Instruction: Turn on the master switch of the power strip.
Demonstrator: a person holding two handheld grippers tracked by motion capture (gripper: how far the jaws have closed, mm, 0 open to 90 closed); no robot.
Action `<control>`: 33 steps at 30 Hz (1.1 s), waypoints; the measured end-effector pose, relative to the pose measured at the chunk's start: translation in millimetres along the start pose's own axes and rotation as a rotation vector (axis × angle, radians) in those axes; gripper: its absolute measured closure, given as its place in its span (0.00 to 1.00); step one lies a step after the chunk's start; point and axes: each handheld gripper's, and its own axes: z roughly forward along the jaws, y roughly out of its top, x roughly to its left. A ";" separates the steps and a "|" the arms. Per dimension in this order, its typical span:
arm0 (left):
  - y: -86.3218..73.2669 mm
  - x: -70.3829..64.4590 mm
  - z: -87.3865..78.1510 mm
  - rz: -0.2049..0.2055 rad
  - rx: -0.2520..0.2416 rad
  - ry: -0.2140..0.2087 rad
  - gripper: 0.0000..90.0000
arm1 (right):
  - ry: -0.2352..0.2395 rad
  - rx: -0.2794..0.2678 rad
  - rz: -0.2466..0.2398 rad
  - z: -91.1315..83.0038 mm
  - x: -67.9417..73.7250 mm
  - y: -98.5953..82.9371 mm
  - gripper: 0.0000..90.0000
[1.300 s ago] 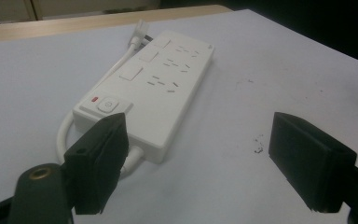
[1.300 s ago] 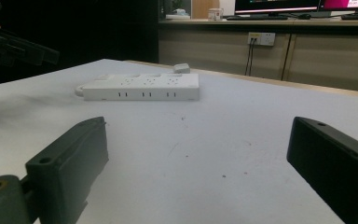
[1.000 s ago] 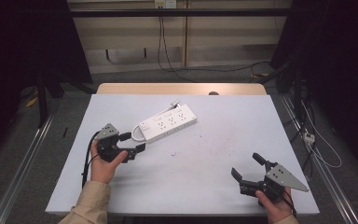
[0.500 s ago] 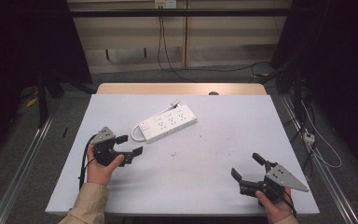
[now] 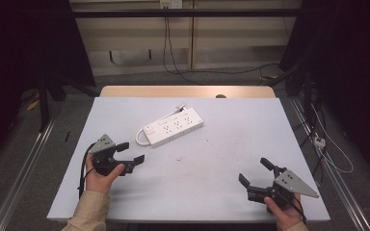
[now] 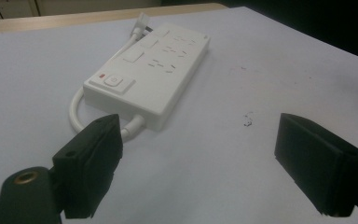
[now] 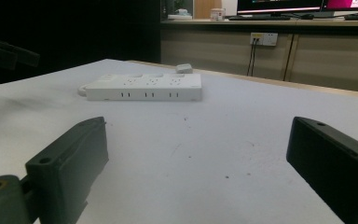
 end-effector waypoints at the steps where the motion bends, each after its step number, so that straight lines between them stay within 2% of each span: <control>1: -0.6 0.0 -1.2 -0.002 -0.001 0.001 0.17 | 0.000 0.000 0.000 0.1 0.2 0.0 0.05; 17: -9.4 3.9 -20.4 -0.009 -0.027 0.010 0.17 | 0.005 -0.001 -0.008 0.7 2.1 0.8 0.05; 33: -16.9 9.1 -31.4 -0.014 -0.025 0.028 0.16 | 0.005 -0.004 -0.007 0.6 2.1 1.1 0.05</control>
